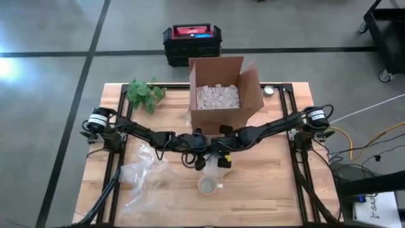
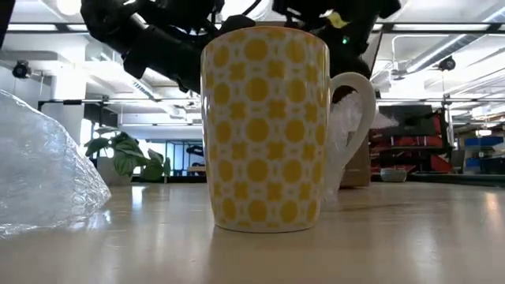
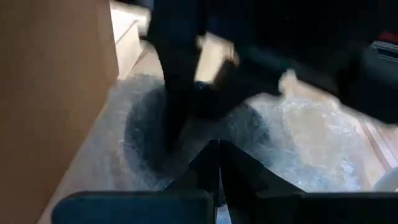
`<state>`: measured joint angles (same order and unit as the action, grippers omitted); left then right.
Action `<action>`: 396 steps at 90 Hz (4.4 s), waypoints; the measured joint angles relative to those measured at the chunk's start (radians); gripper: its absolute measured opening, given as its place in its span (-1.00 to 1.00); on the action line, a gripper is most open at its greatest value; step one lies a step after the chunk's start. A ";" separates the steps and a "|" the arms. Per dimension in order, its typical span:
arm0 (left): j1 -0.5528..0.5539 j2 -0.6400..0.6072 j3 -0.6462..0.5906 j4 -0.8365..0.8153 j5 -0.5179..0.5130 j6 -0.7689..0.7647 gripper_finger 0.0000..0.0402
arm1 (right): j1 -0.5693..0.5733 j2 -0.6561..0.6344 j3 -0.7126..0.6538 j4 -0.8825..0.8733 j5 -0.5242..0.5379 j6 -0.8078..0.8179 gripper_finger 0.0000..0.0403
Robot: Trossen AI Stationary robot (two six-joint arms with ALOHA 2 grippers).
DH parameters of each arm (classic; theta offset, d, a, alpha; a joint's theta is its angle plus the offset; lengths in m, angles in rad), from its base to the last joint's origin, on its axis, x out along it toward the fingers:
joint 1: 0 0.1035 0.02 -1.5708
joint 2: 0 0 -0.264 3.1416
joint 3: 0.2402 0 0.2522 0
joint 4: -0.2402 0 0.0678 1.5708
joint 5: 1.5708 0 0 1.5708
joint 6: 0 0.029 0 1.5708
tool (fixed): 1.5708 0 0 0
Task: Wrap mug
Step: Wrap the purple mug with bubble wrap
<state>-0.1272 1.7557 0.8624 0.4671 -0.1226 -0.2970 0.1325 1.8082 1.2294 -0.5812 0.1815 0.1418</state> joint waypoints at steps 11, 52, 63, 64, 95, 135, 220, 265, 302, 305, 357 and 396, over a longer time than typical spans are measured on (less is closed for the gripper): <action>0.000 0.000 0.000 0.003 0.000 0.000 -1.00 | -0.001 0.022 0.012 0.005 -0.018 -0.037 -0.99; 0.000 -0.002 -0.001 0.001 0.001 0.000 -1.00 | 0.021 -0.284 0.038 -0.322 -0.154 0.083 -0.99; 0.000 -0.002 -0.001 0.004 0.001 0.000 -1.00 | 0.077 -0.336 -0.086 -0.317 -0.160 0.174 -0.99; 0.000 -0.002 -0.001 0.004 0.001 0.000 -1.00 | 0.083 -0.336 -0.099 -0.314 -0.160 0.180 -0.99; 0.000 -0.002 -0.001 0.008 0.002 0.000 -1.00 | 0.173 -0.312 -0.294 0.282 -0.088 0.173 -0.99; 0.000 -0.002 -0.001 0.011 0.004 0.000 -1.00 | 0.037 -0.226 -0.220 0.262 -0.001 0.048 -0.99; -0.003 -0.046 0.019 0.007 0.147 0.025 -1.00 | 0.011 -0.131 -0.173 0.246 -0.080 0.017 -0.99; 0.006 0.056 0.059 0.000 0.082 0.016 -1.00 | 0.016 -0.199 0.049 -0.197 -0.080 -0.026 -0.99; 0.006 0.048 0.056 0.004 0.085 0.015 -1.00 | 0.029 -0.114 0.008 -0.040 -0.077 -0.036 -0.99; 0.006 0.045 0.056 0.002 0.085 0.015 -1.00 | 0.025 -0.096 0.001 -0.033 -0.078 -0.036 -0.99; -0.100 -0.232 0.032 -0.559 -0.046 -0.090 -1.00 | 0.018 -0.016 -0.017 0.027 -0.085 -0.048 -0.99; -0.083 -0.079 -0.006 -0.127 -0.046 0.031 -1.00 | 0.018 -0.019 -0.011 0.050 -0.086 -0.036 -0.99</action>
<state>-0.2100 1.6772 0.8566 0.3399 -0.1686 -0.2656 0.1505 1.7896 1.2184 -0.5309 0.0958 0.1060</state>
